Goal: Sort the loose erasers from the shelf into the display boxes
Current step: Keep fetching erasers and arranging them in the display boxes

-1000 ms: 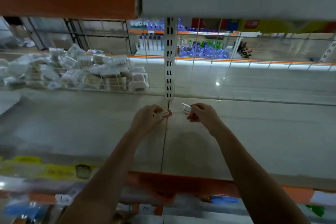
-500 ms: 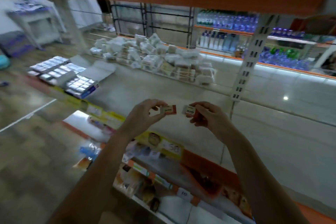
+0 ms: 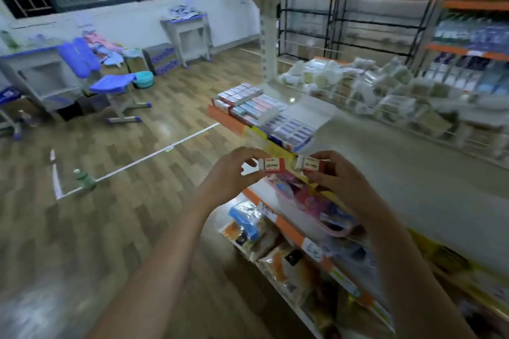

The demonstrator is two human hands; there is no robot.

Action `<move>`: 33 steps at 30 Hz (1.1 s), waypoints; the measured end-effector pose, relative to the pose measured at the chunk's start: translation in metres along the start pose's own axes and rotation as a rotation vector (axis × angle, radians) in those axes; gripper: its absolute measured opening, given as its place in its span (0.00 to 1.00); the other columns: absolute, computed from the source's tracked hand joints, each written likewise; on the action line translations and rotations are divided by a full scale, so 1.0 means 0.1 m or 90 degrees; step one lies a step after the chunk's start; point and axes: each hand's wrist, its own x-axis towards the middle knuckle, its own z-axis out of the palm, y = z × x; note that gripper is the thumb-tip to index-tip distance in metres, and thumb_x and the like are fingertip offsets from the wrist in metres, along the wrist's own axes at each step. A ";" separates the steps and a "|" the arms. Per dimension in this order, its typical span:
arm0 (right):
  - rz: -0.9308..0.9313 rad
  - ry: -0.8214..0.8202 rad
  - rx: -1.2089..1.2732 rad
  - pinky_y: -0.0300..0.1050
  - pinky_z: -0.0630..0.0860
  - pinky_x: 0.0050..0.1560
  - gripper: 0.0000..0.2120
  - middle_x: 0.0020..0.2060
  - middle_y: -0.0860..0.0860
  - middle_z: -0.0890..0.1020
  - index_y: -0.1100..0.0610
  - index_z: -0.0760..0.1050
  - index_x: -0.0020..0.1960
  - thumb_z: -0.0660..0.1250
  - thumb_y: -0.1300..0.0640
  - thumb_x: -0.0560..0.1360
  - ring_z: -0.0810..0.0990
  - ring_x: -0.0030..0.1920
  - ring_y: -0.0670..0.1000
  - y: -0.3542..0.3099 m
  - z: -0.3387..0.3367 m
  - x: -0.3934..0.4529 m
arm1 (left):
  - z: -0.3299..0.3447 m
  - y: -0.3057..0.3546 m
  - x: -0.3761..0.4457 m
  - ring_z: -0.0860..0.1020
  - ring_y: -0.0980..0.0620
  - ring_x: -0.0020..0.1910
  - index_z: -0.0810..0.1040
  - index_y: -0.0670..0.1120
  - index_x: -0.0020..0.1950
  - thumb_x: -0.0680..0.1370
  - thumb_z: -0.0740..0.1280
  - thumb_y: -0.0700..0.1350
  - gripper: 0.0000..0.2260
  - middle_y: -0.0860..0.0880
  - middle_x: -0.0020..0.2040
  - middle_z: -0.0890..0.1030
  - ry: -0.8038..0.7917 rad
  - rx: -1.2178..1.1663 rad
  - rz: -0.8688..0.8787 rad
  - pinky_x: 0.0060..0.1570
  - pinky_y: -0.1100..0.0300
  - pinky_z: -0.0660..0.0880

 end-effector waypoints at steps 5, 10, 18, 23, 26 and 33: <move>-0.021 0.001 -0.097 0.28 0.72 0.33 0.13 0.41 0.49 0.79 0.50 0.70 0.50 0.70 0.63 0.72 0.77 0.35 0.40 -0.01 0.58 0.55 | -0.43 -0.57 0.09 0.75 0.63 0.48 0.75 0.61 0.55 0.75 0.70 0.44 0.14 0.55 0.52 0.78 0.034 -0.005 -0.033 0.42 0.75 0.68; -0.077 0.028 -0.225 0.24 0.69 0.31 0.12 0.40 0.46 0.77 0.50 0.70 0.51 0.70 0.57 0.72 0.75 0.38 0.41 -0.08 0.99 1.23 | -0.72 -1.14 0.42 0.75 0.63 0.48 0.76 0.59 0.55 0.74 0.70 0.44 0.13 0.60 0.50 0.78 0.042 0.012 -0.028 0.43 0.74 0.69; -0.120 0.052 -0.340 0.35 0.68 0.38 0.11 0.42 0.46 0.76 0.50 0.72 0.52 0.70 0.53 0.72 0.75 0.41 0.45 -0.22 1.43 2.59 | -1.28 -1.94 1.53 0.74 0.67 0.48 0.75 0.62 0.52 0.74 0.71 0.43 0.14 0.57 0.51 0.79 0.035 -0.023 -0.017 0.44 0.75 0.67; -0.122 0.059 -0.445 0.39 0.66 0.48 0.14 0.49 0.50 0.73 0.54 0.75 0.56 0.70 0.54 0.71 0.72 0.48 0.48 -0.23 1.61 3.30 | -1.51 -2.29 2.24 0.76 0.63 0.48 0.77 0.56 0.54 0.73 0.72 0.42 0.13 0.60 0.50 0.78 0.048 -0.066 0.018 0.44 0.73 0.69; -0.102 0.064 -0.496 0.39 0.66 0.47 0.15 0.49 0.49 0.74 0.53 0.75 0.57 0.70 0.53 0.72 0.71 0.48 0.47 -0.19 1.71 3.54 | -1.60 -2.50 2.56 0.78 0.58 0.48 0.78 0.54 0.53 0.72 0.72 0.40 0.13 0.57 0.51 0.80 0.046 -0.091 0.036 0.45 0.68 0.72; -0.031 0.134 -0.580 0.34 0.61 0.46 0.12 0.51 0.47 0.75 0.52 0.76 0.53 0.71 0.55 0.71 0.70 0.49 0.44 -0.05 1.96 3.87 | -1.66 -2.95 3.20 0.78 0.59 0.48 0.78 0.55 0.54 0.73 0.72 0.39 0.14 0.55 0.53 0.80 -0.043 -0.137 0.110 0.44 0.72 0.71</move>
